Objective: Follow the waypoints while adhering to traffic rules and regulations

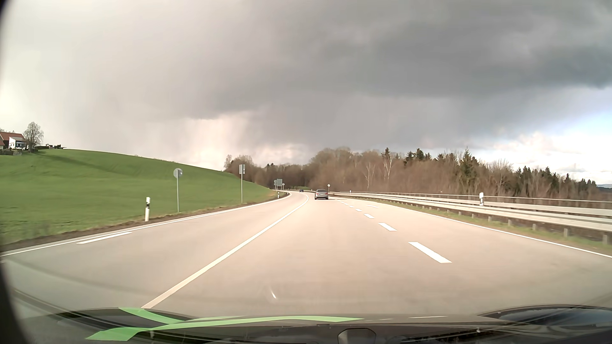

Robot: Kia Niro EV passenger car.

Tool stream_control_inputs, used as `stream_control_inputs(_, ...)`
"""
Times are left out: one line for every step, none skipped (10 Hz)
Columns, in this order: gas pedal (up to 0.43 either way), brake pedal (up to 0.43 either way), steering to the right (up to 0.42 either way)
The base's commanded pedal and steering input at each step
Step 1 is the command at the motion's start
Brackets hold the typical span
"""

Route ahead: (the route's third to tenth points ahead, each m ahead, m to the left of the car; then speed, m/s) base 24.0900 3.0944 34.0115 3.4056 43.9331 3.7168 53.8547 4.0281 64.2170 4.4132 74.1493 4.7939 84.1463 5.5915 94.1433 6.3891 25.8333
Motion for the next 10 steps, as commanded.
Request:
stream_control_inputs(0.079, 0.0, -0.01)
stream_control_inputs(0.079, 0.0, -0.01)
stream_control_inputs(0.079, 0.0, -0.01)
stream_control_inputs(0.079, 0.0, -0.01)
stream_control_inputs(0.079, 0.0, -0.008)
stream_control_inputs(0.079, 0.0, -0.007)
stream_control_inputs(0.079, 0.0, -0.006)
stream_control_inputs(0.079, 0.0, -0.006)
stream_control_inputs(0.079, 0.0, -0.007)
stream_control_inputs(0.079, 0.0, -0.006)
